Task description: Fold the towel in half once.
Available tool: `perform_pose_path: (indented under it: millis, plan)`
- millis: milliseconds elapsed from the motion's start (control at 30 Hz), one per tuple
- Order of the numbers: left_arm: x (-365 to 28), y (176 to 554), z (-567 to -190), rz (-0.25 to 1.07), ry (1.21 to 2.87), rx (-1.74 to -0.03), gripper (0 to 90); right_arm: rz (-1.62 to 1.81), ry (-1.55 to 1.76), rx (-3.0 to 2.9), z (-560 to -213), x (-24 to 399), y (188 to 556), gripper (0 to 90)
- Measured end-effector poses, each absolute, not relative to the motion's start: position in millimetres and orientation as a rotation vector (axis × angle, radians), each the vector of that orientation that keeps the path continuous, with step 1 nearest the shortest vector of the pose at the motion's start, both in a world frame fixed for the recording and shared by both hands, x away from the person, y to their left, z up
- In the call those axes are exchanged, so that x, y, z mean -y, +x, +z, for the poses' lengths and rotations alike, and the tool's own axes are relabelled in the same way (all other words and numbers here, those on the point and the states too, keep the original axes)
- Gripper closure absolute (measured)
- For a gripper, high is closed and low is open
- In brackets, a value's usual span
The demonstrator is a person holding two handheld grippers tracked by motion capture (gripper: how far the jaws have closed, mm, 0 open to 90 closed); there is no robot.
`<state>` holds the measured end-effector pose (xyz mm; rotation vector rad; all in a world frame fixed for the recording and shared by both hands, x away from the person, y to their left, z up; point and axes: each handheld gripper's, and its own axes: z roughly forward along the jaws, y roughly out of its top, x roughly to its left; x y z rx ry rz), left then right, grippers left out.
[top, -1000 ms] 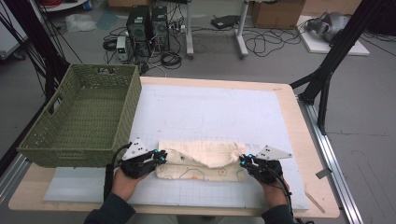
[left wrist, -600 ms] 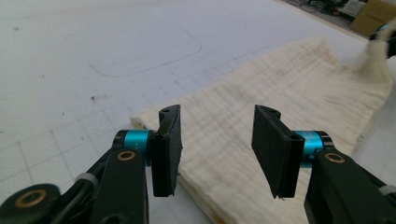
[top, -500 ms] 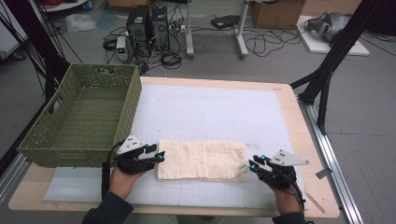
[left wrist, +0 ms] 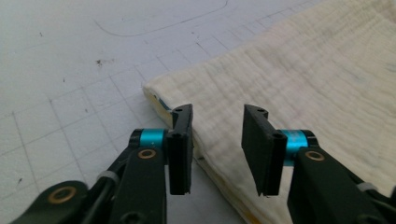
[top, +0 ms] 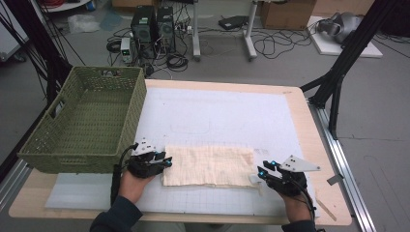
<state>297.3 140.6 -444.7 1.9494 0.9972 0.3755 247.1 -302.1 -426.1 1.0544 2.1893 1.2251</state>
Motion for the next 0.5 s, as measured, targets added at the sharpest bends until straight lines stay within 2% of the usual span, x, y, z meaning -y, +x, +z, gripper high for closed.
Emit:
perform_pose_path:
  millis: [133, 500]
  plan:
    - [-137.7, 294.8, -445.0, 0.424, 1.985, -0.947, 85.7, 1.23, 1.05, -2.195, -426.2, 300.5, 247.2, 66.0]
    - [-139.1, 293.2, -438.6, 0.448, 1.943, -0.903, 88.1, 1.224, 1.038, -2.212, -427.6, 297.6, 248.0, 65.7]
